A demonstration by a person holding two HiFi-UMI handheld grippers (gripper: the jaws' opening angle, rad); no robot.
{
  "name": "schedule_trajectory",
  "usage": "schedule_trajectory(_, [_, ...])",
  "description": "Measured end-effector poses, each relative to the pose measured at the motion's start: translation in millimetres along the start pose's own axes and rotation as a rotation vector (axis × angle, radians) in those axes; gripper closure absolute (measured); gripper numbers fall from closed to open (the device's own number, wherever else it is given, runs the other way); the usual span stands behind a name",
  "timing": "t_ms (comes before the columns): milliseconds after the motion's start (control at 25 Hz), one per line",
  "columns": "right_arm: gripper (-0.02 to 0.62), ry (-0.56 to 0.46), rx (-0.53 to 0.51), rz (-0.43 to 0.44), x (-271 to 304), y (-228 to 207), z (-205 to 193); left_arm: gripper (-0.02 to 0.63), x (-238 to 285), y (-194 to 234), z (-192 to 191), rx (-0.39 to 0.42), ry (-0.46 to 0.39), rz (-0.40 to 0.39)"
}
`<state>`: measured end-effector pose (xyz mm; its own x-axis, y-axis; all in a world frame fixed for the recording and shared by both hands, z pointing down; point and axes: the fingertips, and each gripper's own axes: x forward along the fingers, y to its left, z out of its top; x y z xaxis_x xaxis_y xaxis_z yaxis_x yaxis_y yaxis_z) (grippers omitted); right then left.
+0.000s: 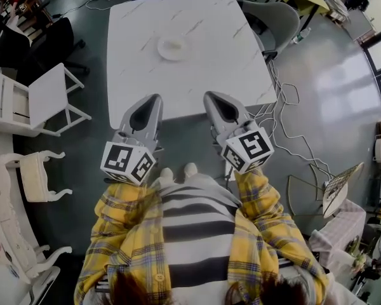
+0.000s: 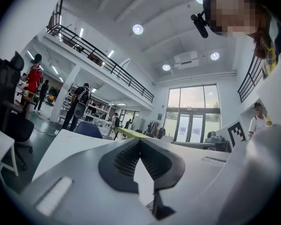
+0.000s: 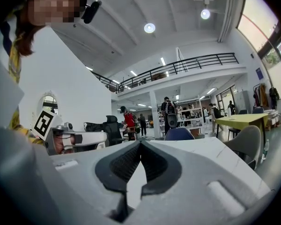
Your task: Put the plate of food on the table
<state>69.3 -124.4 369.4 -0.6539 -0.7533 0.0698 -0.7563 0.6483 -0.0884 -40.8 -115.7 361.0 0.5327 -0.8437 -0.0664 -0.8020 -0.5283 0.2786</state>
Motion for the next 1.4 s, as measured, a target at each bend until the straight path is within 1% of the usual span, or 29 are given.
schedule_trajectory(160, [0.597, -0.015, -0.020, -0.009, -3, 0, 7, 0.611, 1, -3, 1, 0.001, -0.004, -0.011])
schedule_trajectory(360, [0.597, -0.013, 0.004, -0.026, -5, -6, 2, 0.611, 5, -3, -3, -0.017, 0.005, -0.011])
schedule_trajectory(640, [0.597, 0.037, 0.047, -0.064, -4, -16, -19, 0.611, 6, 1, -14, -0.039, 0.032, 0.004])
schedule_trajectory(920, [0.598, 0.071, 0.057, -0.090, -1, -21, -25, 0.611, 2, 5, -11, -0.044, 0.022, 0.025])
schedule_trajectory(1400, [0.598, 0.087, 0.050, -0.079, 1, -19, -30, 0.611, 4, 10, -16, -0.053, 0.032, 0.047])
